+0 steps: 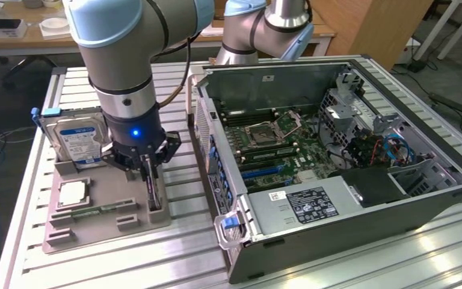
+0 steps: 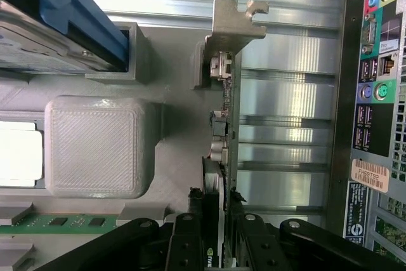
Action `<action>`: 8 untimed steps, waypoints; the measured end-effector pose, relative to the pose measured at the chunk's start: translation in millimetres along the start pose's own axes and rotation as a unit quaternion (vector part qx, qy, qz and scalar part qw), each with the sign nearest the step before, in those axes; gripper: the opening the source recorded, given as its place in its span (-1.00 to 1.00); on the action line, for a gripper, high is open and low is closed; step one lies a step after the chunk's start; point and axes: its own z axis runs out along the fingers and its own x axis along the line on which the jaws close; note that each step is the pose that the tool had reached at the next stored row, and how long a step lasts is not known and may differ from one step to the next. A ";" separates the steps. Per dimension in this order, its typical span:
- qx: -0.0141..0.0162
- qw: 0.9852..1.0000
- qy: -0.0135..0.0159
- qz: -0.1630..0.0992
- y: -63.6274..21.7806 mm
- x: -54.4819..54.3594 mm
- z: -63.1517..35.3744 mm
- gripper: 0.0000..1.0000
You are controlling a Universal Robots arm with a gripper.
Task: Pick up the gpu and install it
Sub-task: 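Pick up the gpu and move the gpu toward the slot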
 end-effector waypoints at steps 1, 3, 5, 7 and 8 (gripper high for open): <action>0.000 1.000 0.000 0.000 0.0 0.0 0.0 -0.48; 0.000 1.000 0.000 0.000 0.0 0.0 0.0 -0.48; 0.000 1.000 0.000 0.000 0.0 0.0 0.0 -0.48; 0.000 1.000 0.000 0.000 0.0 0.0 0.0 -0.48; 0.000 1.000 0.000 0.000 0.0 -0.1 -0.2 -0.48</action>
